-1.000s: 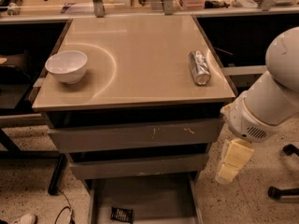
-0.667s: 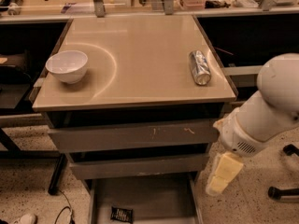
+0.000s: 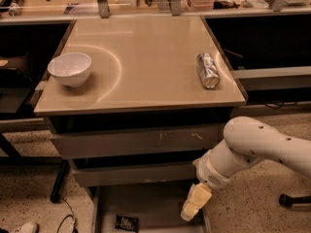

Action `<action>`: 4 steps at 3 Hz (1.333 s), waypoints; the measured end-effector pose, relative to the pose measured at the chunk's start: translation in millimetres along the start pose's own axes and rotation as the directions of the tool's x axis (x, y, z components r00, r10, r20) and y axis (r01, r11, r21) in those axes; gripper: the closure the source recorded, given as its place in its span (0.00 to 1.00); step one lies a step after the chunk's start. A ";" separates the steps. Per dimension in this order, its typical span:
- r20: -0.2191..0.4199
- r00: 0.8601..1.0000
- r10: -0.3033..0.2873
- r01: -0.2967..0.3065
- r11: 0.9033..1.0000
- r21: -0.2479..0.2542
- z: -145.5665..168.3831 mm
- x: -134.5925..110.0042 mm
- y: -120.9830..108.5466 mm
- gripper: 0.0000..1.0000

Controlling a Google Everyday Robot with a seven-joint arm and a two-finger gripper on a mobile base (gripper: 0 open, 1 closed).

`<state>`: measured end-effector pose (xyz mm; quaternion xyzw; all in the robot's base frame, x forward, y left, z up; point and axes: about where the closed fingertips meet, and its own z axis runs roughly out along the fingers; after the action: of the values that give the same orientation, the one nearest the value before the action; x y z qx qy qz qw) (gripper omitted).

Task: Pick rxbar chocolate from bottom drawer and place on counter

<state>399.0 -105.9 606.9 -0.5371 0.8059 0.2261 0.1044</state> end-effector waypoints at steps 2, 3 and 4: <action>0.032 0.999 0.016 -0.016 1.000 -0.012 34.9 12.2 -8.6 0.00; 0.067 0.995 0.076 -0.077 0.997 0.012 79.9 37.4 -35.2 0.00; 0.095 0.991 0.090 -0.091 0.996 0.009 121.6 56.8 -52.2 0.00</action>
Offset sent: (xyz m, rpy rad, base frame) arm 0.0032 0.0106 -0.1165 0.1037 0.0172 -0.0582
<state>414.8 -111.2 463.8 -0.4879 0.8250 0.2507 0.1357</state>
